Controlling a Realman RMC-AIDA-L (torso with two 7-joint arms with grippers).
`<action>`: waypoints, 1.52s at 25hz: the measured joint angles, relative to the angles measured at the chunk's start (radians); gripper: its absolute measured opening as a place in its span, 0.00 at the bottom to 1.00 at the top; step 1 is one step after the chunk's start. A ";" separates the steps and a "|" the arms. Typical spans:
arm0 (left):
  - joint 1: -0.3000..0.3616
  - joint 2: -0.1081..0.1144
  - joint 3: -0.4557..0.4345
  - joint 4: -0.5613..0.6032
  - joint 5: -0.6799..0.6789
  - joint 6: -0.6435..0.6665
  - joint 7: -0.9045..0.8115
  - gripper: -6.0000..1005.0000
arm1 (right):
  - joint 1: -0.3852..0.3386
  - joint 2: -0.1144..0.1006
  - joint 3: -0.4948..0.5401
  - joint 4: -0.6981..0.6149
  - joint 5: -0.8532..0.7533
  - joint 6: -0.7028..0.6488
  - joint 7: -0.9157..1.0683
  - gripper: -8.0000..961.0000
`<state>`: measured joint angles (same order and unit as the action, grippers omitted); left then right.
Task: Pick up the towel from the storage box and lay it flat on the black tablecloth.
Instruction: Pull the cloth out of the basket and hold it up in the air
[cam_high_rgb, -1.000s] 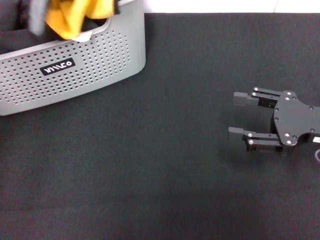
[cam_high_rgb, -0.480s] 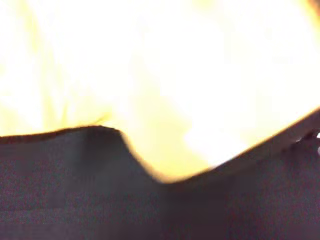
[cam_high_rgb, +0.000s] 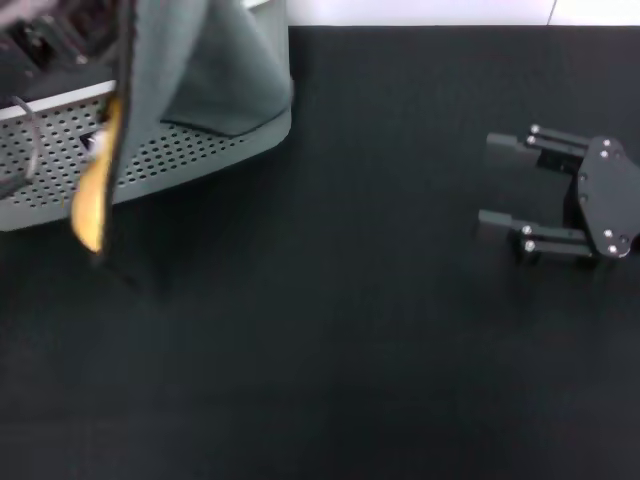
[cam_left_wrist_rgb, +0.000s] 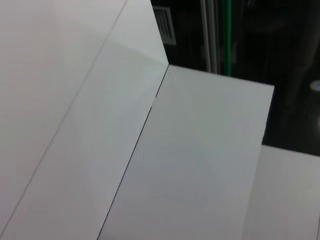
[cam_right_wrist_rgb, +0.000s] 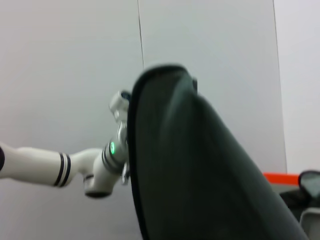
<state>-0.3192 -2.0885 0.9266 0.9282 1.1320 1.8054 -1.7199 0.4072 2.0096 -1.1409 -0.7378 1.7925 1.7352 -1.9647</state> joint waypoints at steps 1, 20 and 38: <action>-0.003 -0.001 0.005 -0.012 0.006 -0.002 0.018 0.04 | -0.001 0.000 -0.001 -0.009 0.010 0.003 0.002 0.65; -0.033 -0.014 0.260 -0.143 0.003 -0.239 0.334 0.05 | 0.022 0.008 -0.106 -0.102 0.287 -0.012 0.045 0.63; -0.040 -0.013 0.470 -0.144 -0.165 -0.399 0.428 0.07 | 0.039 0.018 -0.191 -0.089 0.290 -0.199 0.035 0.62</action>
<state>-0.3590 -2.1018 1.3969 0.7838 0.9666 1.4067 -1.2924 0.4464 2.0280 -1.3323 -0.8268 2.0821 1.5361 -1.9297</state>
